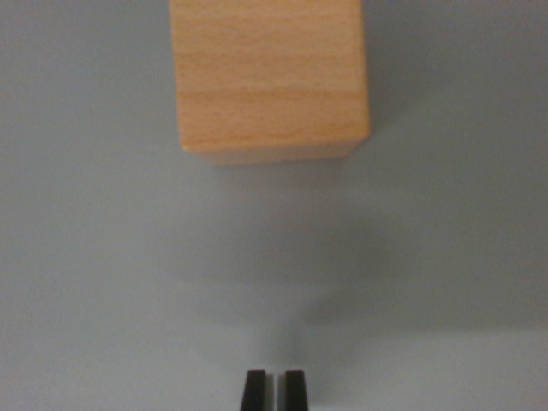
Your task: Push wooden cube
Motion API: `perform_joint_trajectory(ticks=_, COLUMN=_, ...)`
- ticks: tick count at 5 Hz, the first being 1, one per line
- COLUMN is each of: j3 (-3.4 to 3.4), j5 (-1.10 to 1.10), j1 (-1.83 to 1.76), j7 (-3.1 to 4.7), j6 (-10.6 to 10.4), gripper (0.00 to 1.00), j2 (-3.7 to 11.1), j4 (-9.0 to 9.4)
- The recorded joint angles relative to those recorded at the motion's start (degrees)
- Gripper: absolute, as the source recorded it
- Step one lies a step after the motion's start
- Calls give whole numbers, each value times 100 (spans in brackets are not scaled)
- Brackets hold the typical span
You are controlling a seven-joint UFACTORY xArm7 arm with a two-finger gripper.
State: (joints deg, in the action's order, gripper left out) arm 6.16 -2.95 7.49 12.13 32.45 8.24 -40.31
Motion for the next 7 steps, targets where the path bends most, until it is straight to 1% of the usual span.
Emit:
perform_joint_trajectory(ticks=6, j3=3, j5=0, j1=3, j7=6, j6=-28, gripper=0, j2=5, j4=23)
perform_joint_trajectory(ticks=7, j3=3, j5=0, j1=3, j7=6, j6=-28, gripper=100, j2=5, j4=23)
